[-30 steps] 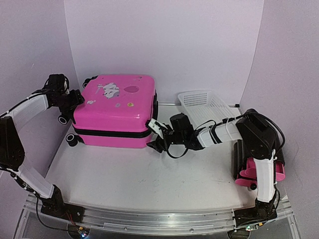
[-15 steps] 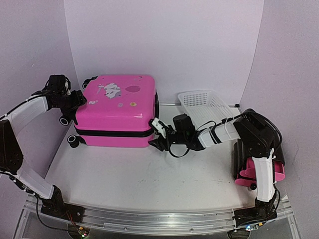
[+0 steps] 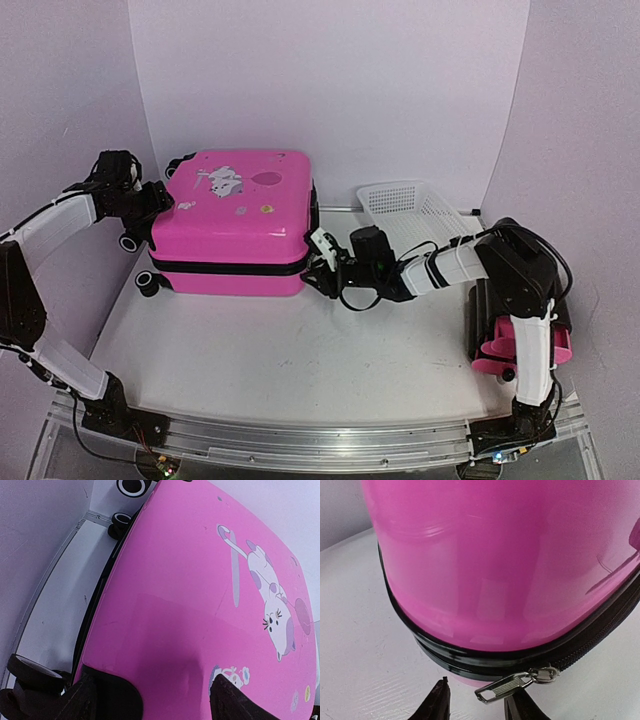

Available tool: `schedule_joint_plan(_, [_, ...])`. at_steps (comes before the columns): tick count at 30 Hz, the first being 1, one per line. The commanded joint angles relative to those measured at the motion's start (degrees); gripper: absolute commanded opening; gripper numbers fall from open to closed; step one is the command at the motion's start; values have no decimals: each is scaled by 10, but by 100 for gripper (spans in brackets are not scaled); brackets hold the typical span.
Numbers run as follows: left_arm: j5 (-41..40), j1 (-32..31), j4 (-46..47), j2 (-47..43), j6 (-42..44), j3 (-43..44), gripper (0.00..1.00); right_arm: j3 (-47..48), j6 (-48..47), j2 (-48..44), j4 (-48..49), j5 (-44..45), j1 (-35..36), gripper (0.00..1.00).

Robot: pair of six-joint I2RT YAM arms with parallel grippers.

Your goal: Open, take out, and arrange the luggage

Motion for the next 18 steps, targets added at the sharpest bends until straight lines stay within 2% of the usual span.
schedule_joint_plan(1, [80,-27,-111,18,-22,-33,78,11,78,-51,49,-1,4,33])
schedule_joint_plan(4, [80,-27,-111,17,-24,-34,78,15,150,-55,46,37,4,32])
schedule_joint_plan(7, [80,-27,-111,16,-23,-35,78,22,188,-50,39,58,4,25])
schedule_joint_plan(18, [79,-27,-111,9,-21,-37,79,42,314,-48,31,54,-1,22])
